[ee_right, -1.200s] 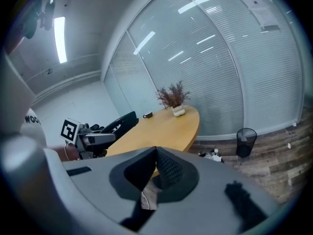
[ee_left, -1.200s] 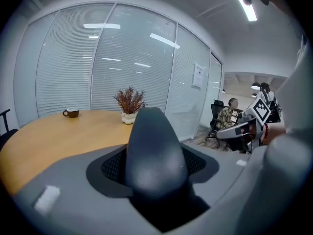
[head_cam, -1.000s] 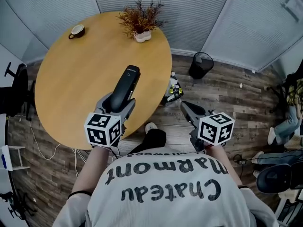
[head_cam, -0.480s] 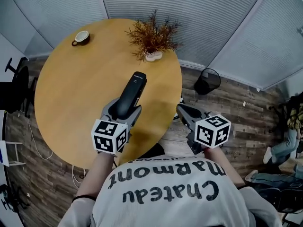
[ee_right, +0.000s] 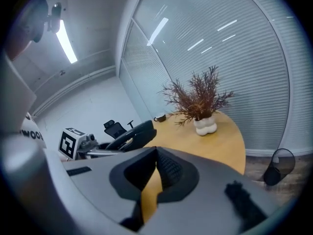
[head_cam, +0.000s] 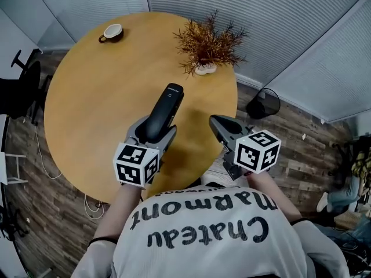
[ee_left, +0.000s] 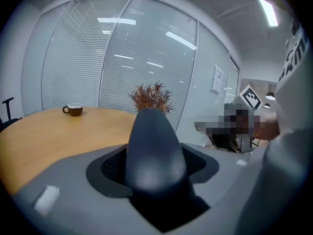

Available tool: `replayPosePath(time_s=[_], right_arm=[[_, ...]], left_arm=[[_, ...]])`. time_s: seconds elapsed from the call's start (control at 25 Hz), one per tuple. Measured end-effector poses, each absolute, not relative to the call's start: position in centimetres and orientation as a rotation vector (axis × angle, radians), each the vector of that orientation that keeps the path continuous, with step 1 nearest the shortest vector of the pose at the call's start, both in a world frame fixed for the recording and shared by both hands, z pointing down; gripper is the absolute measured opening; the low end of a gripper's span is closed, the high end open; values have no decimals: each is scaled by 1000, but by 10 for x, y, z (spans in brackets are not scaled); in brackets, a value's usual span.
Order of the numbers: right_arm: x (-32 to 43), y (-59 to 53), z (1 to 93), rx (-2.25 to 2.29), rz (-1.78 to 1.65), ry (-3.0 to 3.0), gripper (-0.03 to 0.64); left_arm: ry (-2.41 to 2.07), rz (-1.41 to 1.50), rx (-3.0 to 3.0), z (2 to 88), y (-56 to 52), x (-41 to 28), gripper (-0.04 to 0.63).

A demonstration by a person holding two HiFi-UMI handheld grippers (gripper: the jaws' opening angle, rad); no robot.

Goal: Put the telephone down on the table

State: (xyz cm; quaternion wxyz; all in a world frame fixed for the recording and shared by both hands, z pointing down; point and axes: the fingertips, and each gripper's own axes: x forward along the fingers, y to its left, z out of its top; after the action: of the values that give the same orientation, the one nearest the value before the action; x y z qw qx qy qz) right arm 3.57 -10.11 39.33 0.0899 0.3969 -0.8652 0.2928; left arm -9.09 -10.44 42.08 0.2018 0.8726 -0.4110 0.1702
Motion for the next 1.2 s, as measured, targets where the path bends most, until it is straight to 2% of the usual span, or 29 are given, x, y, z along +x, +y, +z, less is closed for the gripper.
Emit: replayPosePath(time_s=[0.76, 1.2], right_arm=[[-27, -121, 382, 943, 725, -2591, 14], [-48, -146, 390, 894, 804, -2601, 14]], left_arm=[[-1277, 431, 2368, 401, -114, -114, 311], [-1332, 440, 2281, 419, -133, -115, 313]])
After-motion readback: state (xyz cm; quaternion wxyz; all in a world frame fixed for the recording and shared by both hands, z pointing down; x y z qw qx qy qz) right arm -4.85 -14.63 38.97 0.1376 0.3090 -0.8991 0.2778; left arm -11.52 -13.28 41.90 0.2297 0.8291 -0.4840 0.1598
